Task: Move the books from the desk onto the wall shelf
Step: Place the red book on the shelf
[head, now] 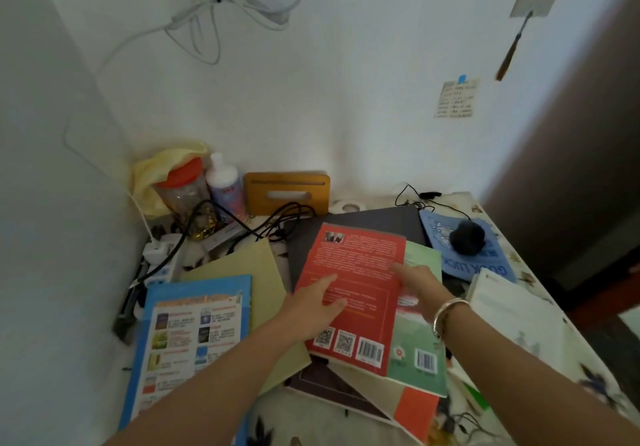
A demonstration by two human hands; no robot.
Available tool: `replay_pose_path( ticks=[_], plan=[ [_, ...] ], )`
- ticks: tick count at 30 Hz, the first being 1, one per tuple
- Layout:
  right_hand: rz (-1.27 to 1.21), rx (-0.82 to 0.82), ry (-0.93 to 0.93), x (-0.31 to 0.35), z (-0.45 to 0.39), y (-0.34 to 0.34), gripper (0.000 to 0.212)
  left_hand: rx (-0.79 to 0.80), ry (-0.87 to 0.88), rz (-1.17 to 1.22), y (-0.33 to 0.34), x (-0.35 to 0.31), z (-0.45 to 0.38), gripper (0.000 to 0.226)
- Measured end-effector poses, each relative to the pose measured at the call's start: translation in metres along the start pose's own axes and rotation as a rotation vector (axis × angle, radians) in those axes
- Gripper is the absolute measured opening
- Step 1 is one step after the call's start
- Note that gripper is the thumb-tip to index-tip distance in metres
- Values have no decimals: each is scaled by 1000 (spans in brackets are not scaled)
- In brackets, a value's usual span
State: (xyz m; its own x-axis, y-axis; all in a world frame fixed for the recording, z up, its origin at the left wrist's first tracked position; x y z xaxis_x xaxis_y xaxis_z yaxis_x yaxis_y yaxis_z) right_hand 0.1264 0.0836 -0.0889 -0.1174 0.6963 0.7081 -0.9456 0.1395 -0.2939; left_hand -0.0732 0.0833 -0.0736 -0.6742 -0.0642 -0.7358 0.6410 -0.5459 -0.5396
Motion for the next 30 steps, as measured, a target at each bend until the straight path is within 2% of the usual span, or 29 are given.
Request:
replay_pose_path(
  ticks=[1,3,6,8,10,14,18,21,23,25,27,30],
  plan=[
    [-5,32,4,1,1,0,25,-2,-4,-20,1,0,-1,64],
    [-50,77,5,5,2,-3,15,2,-15,-29,0,3,-3,67],
    [-156,198,47,11,3,5,21,16,-37,9,-2,8,-2,73],
    [-11,211,14,17,3,12,30,-4,-57,41,-5,11,1,80],
    [226,165,-113,37,12,20,38,5,-69,108,-6,9,5,84],
    [518,116,-359,88,41,49,38,38,11,181,-9,-25,16,68],
    [582,29,-469,108,64,66,41,-160,82,112,-33,-44,30,23],
    [564,-4,-560,122,87,77,45,-379,112,44,-59,-45,50,5],
    [522,4,-569,137,100,78,53,-510,118,61,-83,-43,64,7],
    [491,61,-485,143,113,72,58,-575,129,95,-109,-43,76,11],
    [546,162,-393,140,126,65,54,-606,174,78,-135,-53,93,15],
    [667,302,-323,128,146,63,48,-593,340,46,-168,-88,130,20]
  ],
)
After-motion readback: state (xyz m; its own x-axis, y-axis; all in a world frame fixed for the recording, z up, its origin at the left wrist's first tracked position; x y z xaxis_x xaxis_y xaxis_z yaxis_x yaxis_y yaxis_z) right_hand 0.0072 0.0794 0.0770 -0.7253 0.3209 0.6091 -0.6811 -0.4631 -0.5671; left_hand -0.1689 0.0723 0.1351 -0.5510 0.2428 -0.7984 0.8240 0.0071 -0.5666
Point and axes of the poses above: each hand's wrist, its own z-axis away from the middle knuckle, its own y-axis out of the palm, x = y × z, the point moved 10 cm from there along -z, towards the middle knuckle, and after that the axes turned 3 degrees about z, right-handed, at the moved point
